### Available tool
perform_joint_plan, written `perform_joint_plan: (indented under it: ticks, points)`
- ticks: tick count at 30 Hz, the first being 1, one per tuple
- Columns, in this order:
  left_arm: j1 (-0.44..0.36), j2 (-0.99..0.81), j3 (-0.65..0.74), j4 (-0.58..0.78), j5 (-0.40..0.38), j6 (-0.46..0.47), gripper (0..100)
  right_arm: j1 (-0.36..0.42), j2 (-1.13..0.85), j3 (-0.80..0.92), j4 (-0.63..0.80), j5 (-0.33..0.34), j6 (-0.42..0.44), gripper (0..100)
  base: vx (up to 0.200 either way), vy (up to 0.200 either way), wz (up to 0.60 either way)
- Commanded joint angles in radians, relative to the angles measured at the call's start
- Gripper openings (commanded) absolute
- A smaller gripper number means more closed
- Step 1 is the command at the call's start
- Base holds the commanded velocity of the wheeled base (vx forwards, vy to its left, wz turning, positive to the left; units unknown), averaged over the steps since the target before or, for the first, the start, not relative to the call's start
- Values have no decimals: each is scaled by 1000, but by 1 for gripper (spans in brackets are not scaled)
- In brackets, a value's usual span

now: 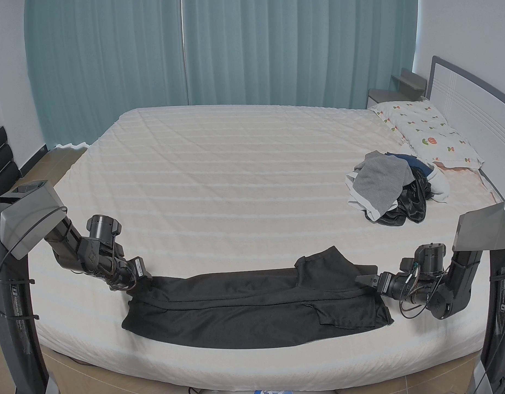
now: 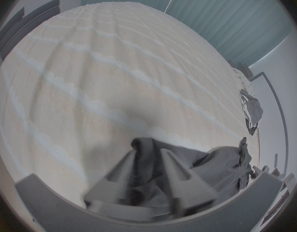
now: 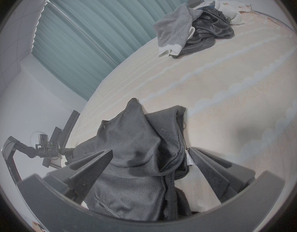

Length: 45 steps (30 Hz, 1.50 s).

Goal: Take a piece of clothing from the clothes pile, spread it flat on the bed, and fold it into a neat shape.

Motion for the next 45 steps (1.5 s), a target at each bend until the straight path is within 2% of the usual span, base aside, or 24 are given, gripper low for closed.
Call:
perform_joint_plan:
  ticks: [1, 7, 14, 37, 38, 45]
  points:
    - [6, 13, -21, -6, 3, -25, 0, 7, 21, -8, 0, 1, 1, 100, 0, 0, 0]
    - [20, 13, -83, -8, 3, -151, 0, 7, 39, -33, 0, 2, 13, 100, 0, 0, 0]
    - [36, 5, -76, -8, -5, -148, 0, 7, 39, -96, 14, 1, 114, 100, 0, 0, 0]
    - [38, 13, -70, -9, -6, -142, 0, -5, 82, -189, 19, -1, 154, 100, 0, 0, 0]
    - [38, 13, -70, -9, -6, -142, 0, -5, 82, -189, 19, -1, 154, 0, 0, 0, 0]
    - [40, 13, -70, -8, -6, -142, 0, -8, 84, -194, 31, -2, 154, 0, 0, 0, 0]
